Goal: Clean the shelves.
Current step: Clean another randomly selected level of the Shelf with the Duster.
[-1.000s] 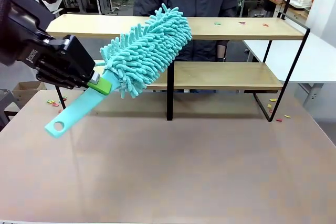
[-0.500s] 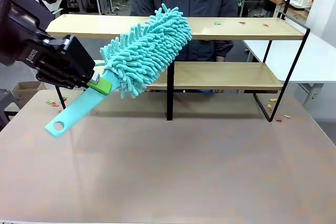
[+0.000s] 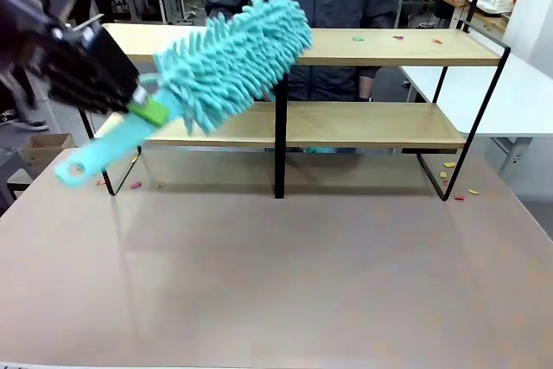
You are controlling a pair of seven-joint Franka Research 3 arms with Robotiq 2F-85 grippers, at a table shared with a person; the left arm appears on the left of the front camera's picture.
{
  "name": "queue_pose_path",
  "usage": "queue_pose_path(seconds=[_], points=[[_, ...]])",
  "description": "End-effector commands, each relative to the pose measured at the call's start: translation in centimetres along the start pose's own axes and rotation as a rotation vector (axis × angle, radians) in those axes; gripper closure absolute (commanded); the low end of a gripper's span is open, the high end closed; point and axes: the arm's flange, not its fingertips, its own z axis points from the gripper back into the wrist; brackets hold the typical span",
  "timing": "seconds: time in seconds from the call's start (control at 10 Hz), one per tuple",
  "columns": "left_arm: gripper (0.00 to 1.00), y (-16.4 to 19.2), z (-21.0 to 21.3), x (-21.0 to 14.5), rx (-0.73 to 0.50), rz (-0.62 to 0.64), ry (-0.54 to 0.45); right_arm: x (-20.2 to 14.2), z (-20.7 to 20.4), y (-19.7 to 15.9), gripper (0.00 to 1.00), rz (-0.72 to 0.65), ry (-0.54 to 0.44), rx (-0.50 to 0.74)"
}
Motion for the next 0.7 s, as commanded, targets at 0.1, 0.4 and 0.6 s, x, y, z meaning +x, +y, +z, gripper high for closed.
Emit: queue_pose_path(seconds=[0.1, 0.4, 0.6], points=[[0.88, 3.1, 5.7, 4.1, -0.028, -0.043, 0.022, 0.0, 0.0, 0.1, 0.00, 0.002, -0.001, 0.010], [0.88, 8.6, 15.5, 2.1, 0.044, -0.015, -0.055, 0.0, 0.0, 0.1, 0.00, 0.002, -0.001, 0.010], [0.88, 12.2, 24.7, -1.2, 0.081, 0.096, -0.289, 0.0, 0.0, 0.1, 0.00, 0.002, -0.001, 0.010]])
